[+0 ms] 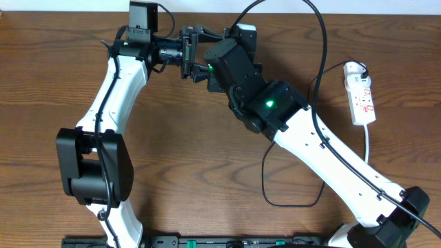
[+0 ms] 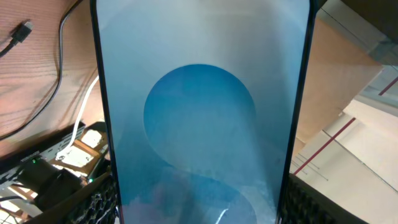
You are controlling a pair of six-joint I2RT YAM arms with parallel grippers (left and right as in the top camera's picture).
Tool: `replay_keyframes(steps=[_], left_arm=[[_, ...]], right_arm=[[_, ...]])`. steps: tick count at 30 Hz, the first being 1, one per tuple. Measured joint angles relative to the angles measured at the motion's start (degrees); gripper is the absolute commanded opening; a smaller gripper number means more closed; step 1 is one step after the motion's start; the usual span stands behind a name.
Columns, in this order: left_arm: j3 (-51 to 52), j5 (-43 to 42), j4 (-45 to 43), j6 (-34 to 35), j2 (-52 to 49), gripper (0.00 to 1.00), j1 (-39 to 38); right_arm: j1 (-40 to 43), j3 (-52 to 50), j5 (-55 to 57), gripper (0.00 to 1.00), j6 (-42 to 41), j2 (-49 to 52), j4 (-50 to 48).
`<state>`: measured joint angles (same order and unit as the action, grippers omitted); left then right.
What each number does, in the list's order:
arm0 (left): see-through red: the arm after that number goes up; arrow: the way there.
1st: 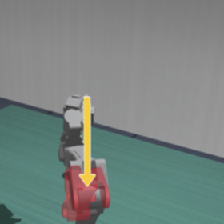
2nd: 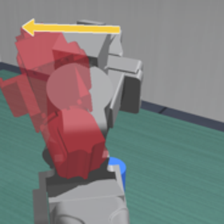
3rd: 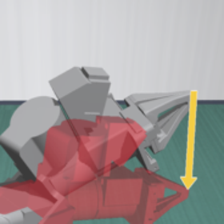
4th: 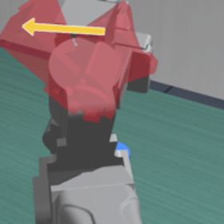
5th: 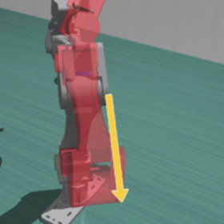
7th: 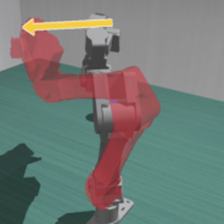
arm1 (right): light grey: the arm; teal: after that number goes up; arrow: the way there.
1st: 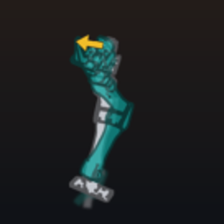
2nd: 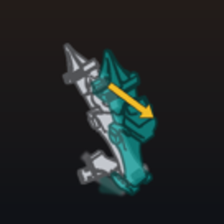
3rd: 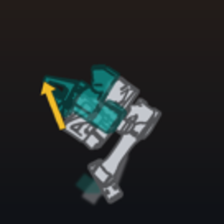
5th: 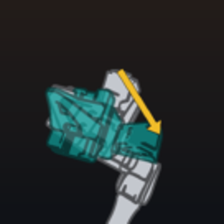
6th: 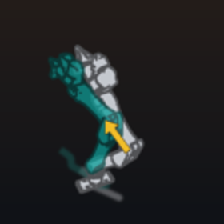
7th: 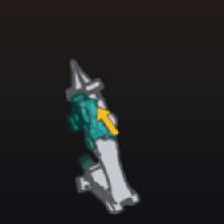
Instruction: Plug charger to phone and switch on socket
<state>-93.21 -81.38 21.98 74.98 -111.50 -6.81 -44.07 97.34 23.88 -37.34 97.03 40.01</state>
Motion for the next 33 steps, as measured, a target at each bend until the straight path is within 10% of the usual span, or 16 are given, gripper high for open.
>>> replay_keyframes(steps=[11,18,23,33], left_arm=[[0.0,0.33,0.0,-0.02,0.0,0.72,0.0],[0.0,0.57,0.07,0.02,0.0,0.73,0.02],[-0.02,0.31,-0.2,0.04,0.0,0.93,0.02],[-0.02,-0.28,-0.33,0.0,0.0,0.96,0.02]], right_arm=[[-0.07,0.0,0.11,0.01,0.07,0.0,-0.02],[-0.07,0.0,0.87,0.01,1.16,0.02,0.37],[-0.04,0.0,1.07,0.02,-0.44,0.04,0.35],[1.38,0.0,3.54,0.02,-18.43,0.07,-0.02]])
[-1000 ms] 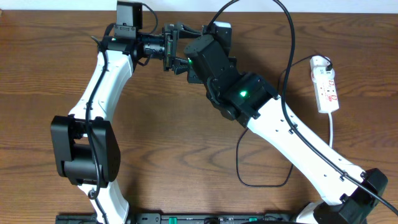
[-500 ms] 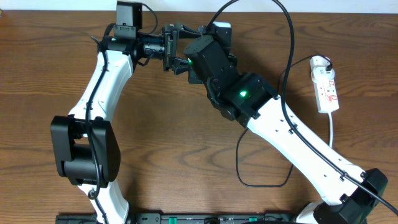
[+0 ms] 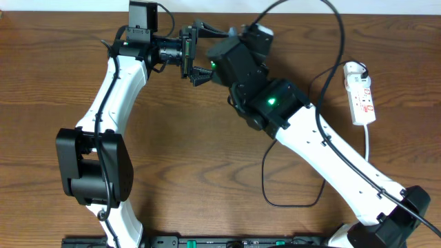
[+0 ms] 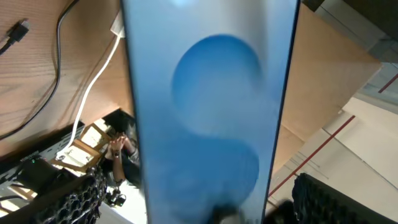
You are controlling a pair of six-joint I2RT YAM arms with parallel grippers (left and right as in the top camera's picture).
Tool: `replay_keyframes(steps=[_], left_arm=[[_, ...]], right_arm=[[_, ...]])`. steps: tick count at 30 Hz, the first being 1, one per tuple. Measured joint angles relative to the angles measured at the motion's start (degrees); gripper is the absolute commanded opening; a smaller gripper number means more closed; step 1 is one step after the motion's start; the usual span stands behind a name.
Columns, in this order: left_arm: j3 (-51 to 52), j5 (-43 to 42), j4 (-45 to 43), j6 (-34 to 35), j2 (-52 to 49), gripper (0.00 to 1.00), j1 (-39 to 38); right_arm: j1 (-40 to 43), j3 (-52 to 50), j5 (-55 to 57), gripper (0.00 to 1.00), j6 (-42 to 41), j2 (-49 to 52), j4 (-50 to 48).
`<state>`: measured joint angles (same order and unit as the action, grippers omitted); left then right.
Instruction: Plug charger to phone and switch on socket
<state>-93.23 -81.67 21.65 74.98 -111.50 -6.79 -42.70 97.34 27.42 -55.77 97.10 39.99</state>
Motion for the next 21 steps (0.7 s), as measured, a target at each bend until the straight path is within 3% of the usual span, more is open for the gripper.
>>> replay_keyframes(steps=[4,8,21], left_arm=[[0.0,-0.2,0.0,1.6,0.0,0.95,0.0],[0.0,-0.37,-0.02,3.37,0.0,0.76,0.0],[0.0,-0.52,-0.04,9.4,0.0,0.53,0.0]], right_arm=[[1.05,0.0,0.72,0.01,-12.85,0.0,-0.17],[1.14,0.0,0.7,0.01,-23.71,-0.09,-0.37],[1.11,0.0,-2.14,0.02,-40.41,-2.25,-0.17]])
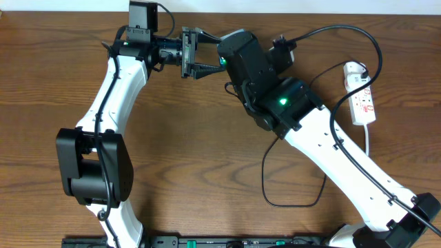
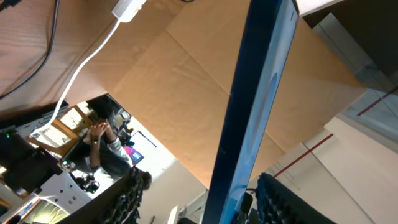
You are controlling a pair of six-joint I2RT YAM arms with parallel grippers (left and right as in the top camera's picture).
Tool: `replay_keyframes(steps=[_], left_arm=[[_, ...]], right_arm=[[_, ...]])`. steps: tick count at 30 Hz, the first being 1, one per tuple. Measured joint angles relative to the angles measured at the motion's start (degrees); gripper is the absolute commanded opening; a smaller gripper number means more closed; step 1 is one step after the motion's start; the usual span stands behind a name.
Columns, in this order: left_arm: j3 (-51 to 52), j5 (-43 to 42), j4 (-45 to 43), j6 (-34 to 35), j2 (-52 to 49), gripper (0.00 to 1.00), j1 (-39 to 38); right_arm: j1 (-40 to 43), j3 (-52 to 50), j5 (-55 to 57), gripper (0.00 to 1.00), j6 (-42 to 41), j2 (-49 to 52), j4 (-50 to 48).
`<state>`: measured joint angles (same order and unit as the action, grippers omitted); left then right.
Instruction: Plug charger to phone and switch on socket
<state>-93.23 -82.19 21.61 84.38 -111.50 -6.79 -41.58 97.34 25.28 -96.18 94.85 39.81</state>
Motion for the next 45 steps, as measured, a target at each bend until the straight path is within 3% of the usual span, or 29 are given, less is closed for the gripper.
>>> replay_keyframes(steps=[5,19,30,32,38,40,43,45], left_arm=[[0.0,0.02,0.02,1.75,0.0,0.42,0.0],[0.0,0.0,0.04,3.1,0.0,0.28,0.0],[0.0,-0.02,0.0,3.17,0.0,0.08,0.0],[0.0,-0.09,-0.07,2.75,0.0,0.08,0.11],[0.0,-0.2,-0.09,2.86,0.0,0.07,0.35],[0.0,-0.13,0.0,2.89,0.0,0.08,0.35],[0.0,0.37,0.04,2.93,0.0,0.07,0.31],[0.0,0.5,0.02,2.93,0.0,0.07,0.26]], right_arm=[[0.0,0.0,-1.95,0.01,-4.2,0.0,0.07],[0.07,0.0,-4.68,0.02,-10.62,0.0,3.17],[0.44,0.0,-5.25,0.02,-12.57,-0.02,1.86],[0.57,0.0,-5.75,0.02,-13.22,-0.02,1.49],[0.76,0.0,-7.98,0.14,-13.35,-0.04,1.09],[0.74,0.0,-8.48,0.24,-12.46,-0.09,1.03],[0.68,0.0,-9.4,0.24,-10.6,-0.15,0.66],[0.63,0.0,-9.4,0.31,-9.14,-0.2,0.66]])
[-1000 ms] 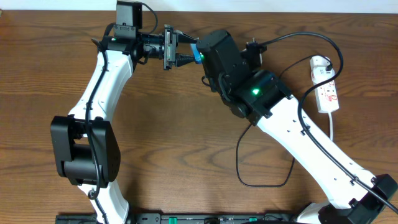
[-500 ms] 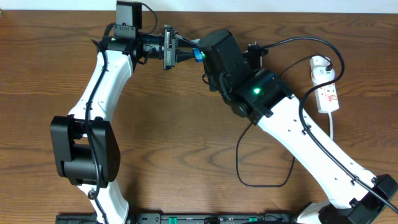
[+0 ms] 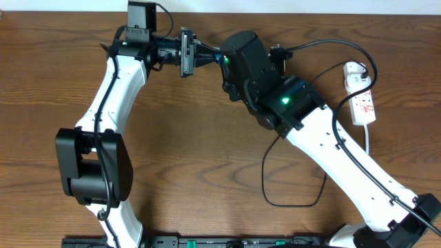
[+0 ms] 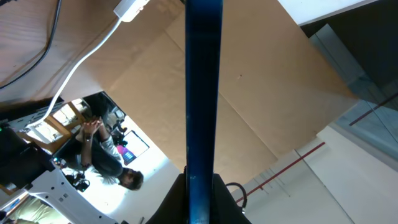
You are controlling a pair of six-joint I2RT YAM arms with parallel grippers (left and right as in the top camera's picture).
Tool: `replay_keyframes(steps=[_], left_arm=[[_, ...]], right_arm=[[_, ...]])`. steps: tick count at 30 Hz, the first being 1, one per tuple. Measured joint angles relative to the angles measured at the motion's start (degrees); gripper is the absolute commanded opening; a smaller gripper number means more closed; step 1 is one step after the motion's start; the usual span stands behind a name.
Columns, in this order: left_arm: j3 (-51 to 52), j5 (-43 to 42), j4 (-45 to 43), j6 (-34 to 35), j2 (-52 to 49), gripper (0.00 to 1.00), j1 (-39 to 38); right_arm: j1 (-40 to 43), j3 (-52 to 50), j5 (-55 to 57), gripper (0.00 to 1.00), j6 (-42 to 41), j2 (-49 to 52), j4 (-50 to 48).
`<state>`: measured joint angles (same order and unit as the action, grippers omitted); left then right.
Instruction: Plug charger to phone and switch on socket
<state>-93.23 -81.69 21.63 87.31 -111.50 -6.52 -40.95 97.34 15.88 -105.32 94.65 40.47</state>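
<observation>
The phone (image 4: 202, 93) shows edge-on as a narrow blue bar running up the left wrist view. My left gripper (image 4: 202, 208) is shut on its two flat faces at the bottom. Overhead, the left gripper (image 3: 196, 55) points right at the table's far edge, and the phone (image 3: 207, 57) sticks out toward my right arm. The right wrist (image 3: 241, 55) sits right against the phone's far end. Its fingers are hidden beneath it. The white socket strip (image 3: 362, 93) lies at the far right. The charger plug is out of view.
A black cable (image 3: 296, 193) loops on the table beneath the right forearm. Another black cable (image 3: 331, 45) arcs from the right wrist toward the strip. The strip's white lead (image 4: 81, 62) runs across the wood in the left wrist view.
My left fingers, wide apart before, have shut on the phone. The phone has turned from a slanted sliver to straight edge-on in the left wrist view. The right wrist sits closer to the left gripper.
First the phone's blue screen filled the left wrist view between wide-open left fingers, with the right wrist at its far end. At each later moment the screen showed narrower and the right wrist more turned. Now the phone is edge-on and clamped by the left gripper.
</observation>
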Motion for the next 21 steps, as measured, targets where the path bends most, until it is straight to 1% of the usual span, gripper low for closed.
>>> replay_keyframes(steps=[2,3,4,5,6,7,8,9,10,11,15,21], left_arm=[[0.0,0.02,-0.15,-0.02,0.0,0.07,0.0],[0.0,0.02,-0.59,-0.04,0.0,0.07,0.0],[0.0,0.17,-1.22,-0.09,0.0,0.07,0.0],[0.0,0.22,-1.92,-0.07,0.0,0.07,0.0],[0.0,0.2,-2.73,-0.11,0.0,0.08,0.0],[0.02,0.24,-3.78,-0.07,0.0,0.07,0.0],[0.0,0.35,-4.44,-0.11,0.0,0.07,0.0],[0.02,0.52,-5.05,-0.09,0.0,0.07,0.0],[0.0,0.76,-5.51,-0.24,0.0,0.08,0.0],[0.0,1.14,-5.68,-0.55,0.0,0.07,0.0],[0.0,3.96,-5.75,-3.82,0.0,0.07,0.0],[0.02,9.88,-5.79,-12.76,0.0,0.07,0.0]], right_arm=[[0.02,0.0,0.46,0.28,1.77,-0.04,0.02],[0.02,0.0,0.76,0.28,2.56,-0.07,0.02],[0.02,0.0,1.14,0.32,3.34,-0.11,0.04],[0.15,0.0,1.64,0.53,4.24,-0.13,0.42],[0.22,0.0,1.79,0.64,4.85,-0.15,0.66],[0.5,0.0,2.01,0.7,5.35,-0.2,1.31],[0.74,0.0,2.1,0.79,5.68,-0.22,1.77],[1.27,0.0,2.16,0.91,6.93,-0.28,2.47],[1.86,0.0,2.16,0.99,8.2,-0.37,3.02],[2.49,0.0,2.25,0.99,9.03,-0.46,3.45],[6.69,0.0,2.27,0.99,16.57,-2.19,6.91],[14.03,0.02,-0.37,0.99,32.63,-7.72,13.94]])
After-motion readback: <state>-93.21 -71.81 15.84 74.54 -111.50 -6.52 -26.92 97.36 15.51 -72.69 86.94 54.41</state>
